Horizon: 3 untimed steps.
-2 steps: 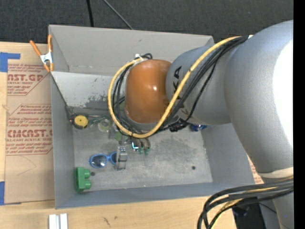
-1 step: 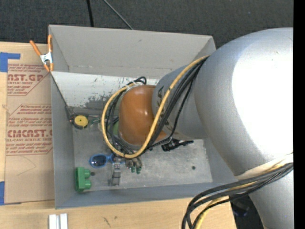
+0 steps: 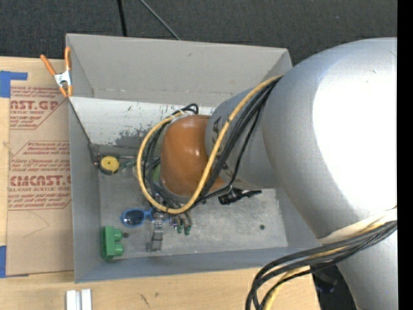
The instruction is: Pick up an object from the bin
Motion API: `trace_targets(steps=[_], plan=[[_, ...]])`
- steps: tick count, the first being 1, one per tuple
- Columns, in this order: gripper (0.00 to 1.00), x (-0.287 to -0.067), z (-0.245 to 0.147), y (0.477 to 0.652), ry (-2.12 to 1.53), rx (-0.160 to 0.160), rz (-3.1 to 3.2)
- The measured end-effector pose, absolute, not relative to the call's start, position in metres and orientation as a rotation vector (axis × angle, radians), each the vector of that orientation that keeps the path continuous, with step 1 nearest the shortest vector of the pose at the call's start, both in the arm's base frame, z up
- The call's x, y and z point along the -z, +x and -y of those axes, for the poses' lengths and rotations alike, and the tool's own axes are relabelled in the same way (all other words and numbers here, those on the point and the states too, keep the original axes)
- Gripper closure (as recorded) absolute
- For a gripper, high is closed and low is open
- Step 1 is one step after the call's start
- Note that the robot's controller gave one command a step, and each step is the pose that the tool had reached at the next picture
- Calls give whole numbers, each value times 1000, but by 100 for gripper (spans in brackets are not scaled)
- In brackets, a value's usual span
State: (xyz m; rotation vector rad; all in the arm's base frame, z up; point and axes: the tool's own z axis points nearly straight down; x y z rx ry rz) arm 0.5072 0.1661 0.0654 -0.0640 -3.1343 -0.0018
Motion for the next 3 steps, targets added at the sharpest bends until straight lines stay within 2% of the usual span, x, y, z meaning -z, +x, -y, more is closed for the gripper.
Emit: trace_targets(steps=[3], plan=[[0,-65,-168,508,-65,9,3135]])
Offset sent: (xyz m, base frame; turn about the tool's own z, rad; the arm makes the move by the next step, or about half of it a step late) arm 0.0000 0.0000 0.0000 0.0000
